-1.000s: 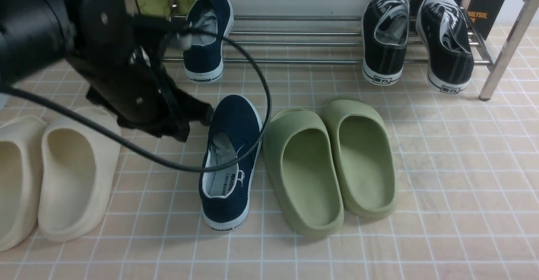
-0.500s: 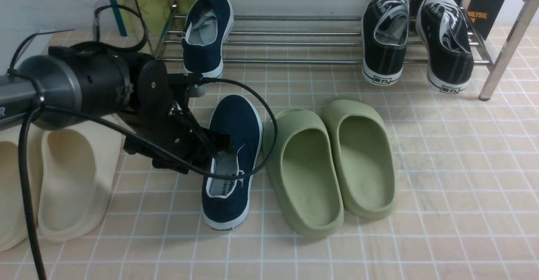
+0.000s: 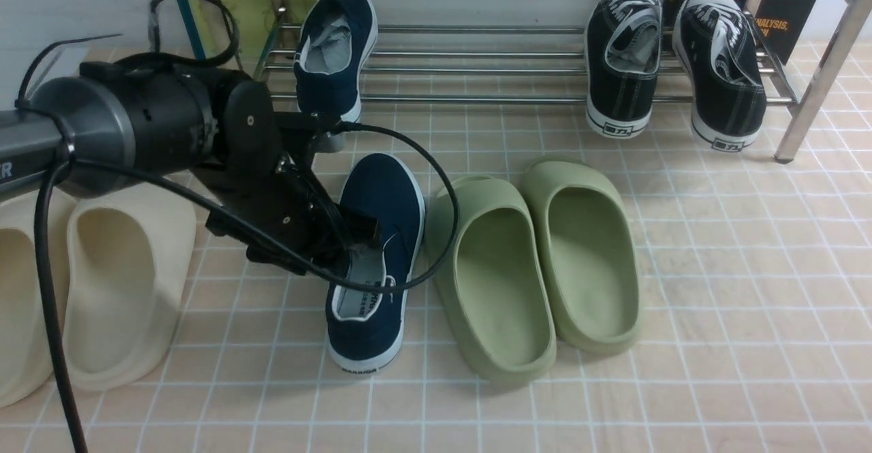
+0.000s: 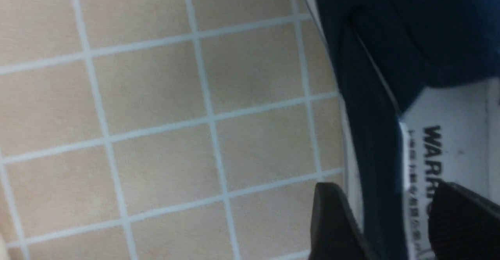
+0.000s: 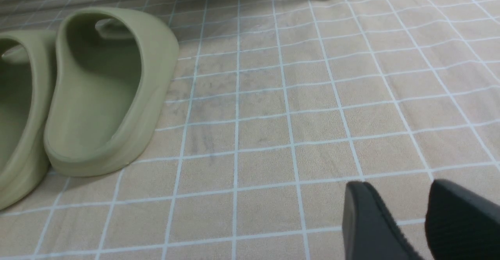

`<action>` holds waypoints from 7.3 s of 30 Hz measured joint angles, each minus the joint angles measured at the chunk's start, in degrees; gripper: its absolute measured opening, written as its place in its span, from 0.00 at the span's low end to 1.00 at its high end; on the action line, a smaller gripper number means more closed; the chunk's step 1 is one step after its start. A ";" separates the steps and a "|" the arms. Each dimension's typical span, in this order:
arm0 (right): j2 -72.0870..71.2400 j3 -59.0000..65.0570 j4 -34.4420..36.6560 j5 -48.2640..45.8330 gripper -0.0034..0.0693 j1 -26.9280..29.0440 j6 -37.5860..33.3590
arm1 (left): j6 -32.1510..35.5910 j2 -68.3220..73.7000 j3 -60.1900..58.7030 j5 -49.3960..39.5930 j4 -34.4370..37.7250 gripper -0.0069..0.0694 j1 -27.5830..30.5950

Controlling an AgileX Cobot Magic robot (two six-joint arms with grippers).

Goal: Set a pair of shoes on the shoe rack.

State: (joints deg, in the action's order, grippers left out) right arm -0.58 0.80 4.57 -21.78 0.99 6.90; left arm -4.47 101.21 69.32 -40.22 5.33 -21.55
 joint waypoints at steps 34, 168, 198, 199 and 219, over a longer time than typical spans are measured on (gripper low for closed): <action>0.00 0.00 0.00 0.00 0.38 0.00 0.00 | -3.88 18.02 39.95 -8.94 0.82 0.13 0.00; 0.00 0.00 0.00 -0.05 0.38 0.00 0.00 | 3.91 -101.71 -70.82 32.31 -8.94 0.16 -0.33; 0.00 0.00 0.00 -0.01 0.38 0.07 0.00 | 3.96 -101.86 -70.99 27.75 -10.23 0.19 16.83; 0.00 0.00 0.00 -0.01 0.38 0.07 0.00 | 4.01 -101.86 -70.99 26.58 -8.85 0.19 17.20; 0.00 0.00 0.00 -0.01 0.38 0.07 0.00 | 9.87 -101.86 -70.55 18.57 -1.41 0.10 17.32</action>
State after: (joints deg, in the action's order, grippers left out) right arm -0.58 0.80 4.57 -21.79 1.06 6.90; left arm 5.40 -0.65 -1.23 -21.64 3.92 -4.23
